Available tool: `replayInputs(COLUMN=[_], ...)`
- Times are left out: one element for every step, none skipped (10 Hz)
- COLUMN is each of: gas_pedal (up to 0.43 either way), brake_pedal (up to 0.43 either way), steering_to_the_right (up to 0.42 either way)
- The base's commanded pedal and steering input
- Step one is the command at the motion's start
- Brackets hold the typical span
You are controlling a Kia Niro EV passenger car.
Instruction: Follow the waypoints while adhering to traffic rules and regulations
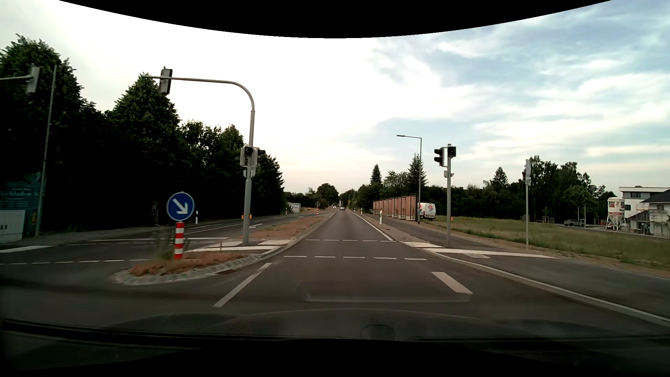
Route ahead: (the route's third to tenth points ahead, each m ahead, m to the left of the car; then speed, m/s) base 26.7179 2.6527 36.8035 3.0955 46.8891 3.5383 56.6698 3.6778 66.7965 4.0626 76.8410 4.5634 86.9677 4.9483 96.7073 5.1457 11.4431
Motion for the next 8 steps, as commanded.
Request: replayInputs(gas_pedal=[0.228,0.228,0.228,0.228,0.228,0.22,0.22,0.209], brake_pedal=[0.006,0.012,0.006,0.006,0.006,0.012,0.006,0.006], steering_to_the_right=[-0.003,-0.003,-0.004,-0.004,-0.004,-0.004,-0.004,-0.005])
